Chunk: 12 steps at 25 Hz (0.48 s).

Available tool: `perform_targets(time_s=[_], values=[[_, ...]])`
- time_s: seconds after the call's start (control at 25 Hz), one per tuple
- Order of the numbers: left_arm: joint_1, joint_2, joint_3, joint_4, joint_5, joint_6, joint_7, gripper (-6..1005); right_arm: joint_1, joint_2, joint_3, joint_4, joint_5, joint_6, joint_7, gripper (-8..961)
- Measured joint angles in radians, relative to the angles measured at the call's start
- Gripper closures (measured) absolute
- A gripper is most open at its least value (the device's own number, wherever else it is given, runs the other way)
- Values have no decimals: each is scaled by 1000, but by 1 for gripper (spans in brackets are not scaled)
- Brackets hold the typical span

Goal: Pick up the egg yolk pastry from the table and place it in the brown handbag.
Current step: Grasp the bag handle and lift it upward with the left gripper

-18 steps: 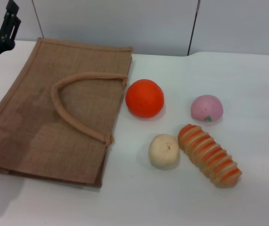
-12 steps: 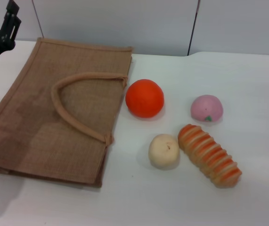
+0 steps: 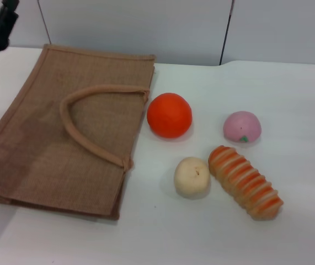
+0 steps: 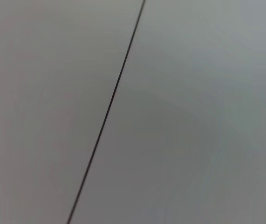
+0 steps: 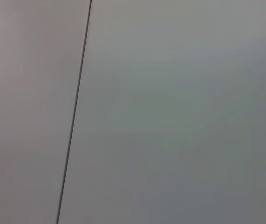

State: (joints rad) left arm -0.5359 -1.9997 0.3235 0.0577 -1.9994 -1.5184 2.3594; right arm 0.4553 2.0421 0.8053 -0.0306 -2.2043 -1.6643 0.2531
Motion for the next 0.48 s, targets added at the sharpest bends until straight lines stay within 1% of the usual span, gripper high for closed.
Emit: perform_targets(time_s=[0.04,0.08,0.2,0.24,0.32,0.4,0.48], values=[[6,22,3,33,55,5,-136,411,0,0,0,0,0,0,0,65],[6,22,3,33,55,5,-136,412,0,0,0,0,0,0,0,65],[10,56,3,82,145,38,-351,414,0,0,0,0,0,1,0,65],[8,72,3,116,209,69,-481,415,0,0,0,0,0,1,0,64],[1,80,3,152,273,101,-572,417,0,0,0,0,0,2,0,64],[-14,88,3,214,387,157,-720,418,0,0,0,0,0,2,0,64],[-31,91,3,278,511,206,-855,420,0,0,0,0,0,2,0,64]])
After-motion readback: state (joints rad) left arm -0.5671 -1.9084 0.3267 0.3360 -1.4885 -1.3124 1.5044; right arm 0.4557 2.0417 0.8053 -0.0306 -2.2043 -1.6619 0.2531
